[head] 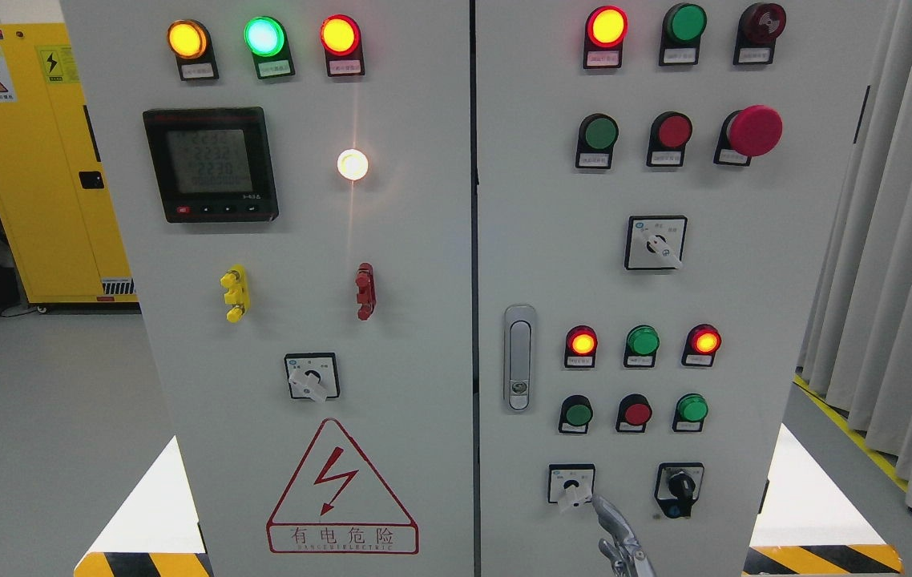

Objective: Release door handle
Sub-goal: 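Raise the right hand toward the silver door handle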

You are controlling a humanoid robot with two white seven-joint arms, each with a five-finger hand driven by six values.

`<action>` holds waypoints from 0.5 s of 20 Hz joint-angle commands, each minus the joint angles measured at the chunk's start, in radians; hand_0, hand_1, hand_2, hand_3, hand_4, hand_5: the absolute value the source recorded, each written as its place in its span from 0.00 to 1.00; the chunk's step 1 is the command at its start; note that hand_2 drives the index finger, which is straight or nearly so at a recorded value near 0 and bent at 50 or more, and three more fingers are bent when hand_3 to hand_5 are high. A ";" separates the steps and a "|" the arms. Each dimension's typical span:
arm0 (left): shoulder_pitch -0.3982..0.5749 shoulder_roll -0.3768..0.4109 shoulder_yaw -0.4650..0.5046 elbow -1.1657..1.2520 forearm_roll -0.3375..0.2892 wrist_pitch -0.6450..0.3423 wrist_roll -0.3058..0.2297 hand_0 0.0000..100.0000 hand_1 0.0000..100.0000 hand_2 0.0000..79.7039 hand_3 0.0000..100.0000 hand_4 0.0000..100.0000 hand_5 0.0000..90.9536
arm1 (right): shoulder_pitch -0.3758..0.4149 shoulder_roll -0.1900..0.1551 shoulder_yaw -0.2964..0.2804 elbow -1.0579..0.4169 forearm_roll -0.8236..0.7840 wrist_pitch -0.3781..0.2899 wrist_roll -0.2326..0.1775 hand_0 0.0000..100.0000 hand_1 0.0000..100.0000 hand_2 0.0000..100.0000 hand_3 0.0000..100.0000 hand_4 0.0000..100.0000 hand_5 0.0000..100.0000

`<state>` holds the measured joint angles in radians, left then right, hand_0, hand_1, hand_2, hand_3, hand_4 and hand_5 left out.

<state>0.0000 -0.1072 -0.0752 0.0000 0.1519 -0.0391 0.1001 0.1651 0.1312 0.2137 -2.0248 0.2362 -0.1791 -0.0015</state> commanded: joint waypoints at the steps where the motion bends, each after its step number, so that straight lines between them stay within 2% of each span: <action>1: -0.032 0.001 0.000 -0.012 0.000 0.001 0.000 0.12 0.56 0.00 0.00 0.00 0.00 | 0.005 -0.001 0.010 -0.014 0.015 0.003 0.000 0.41 0.08 0.00 0.00 0.00 0.00; 9: -0.032 0.000 0.000 -0.014 0.000 0.001 0.000 0.12 0.56 0.00 0.00 0.00 0.00 | -0.009 -0.004 0.009 -0.015 0.044 0.041 -0.011 0.35 0.11 0.00 0.00 0.00 0.00; 10: -0.032 0.001 0.000 -0.014 0.000 0.001 0.000 0.12 0.56 0.00 0.00 0.00 0.00 | -0.010 -0.002 0.009 -0.015 0.087 0.041 -0.011 0.28 0.22 0.00 0.06 0.12 0.00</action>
<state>0.0000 -0.1072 -0.0752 0.0000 0.1518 -0.0391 0.1001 0.1638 0.1298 0.2192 -2.0331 0.2629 -0.1448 0.0006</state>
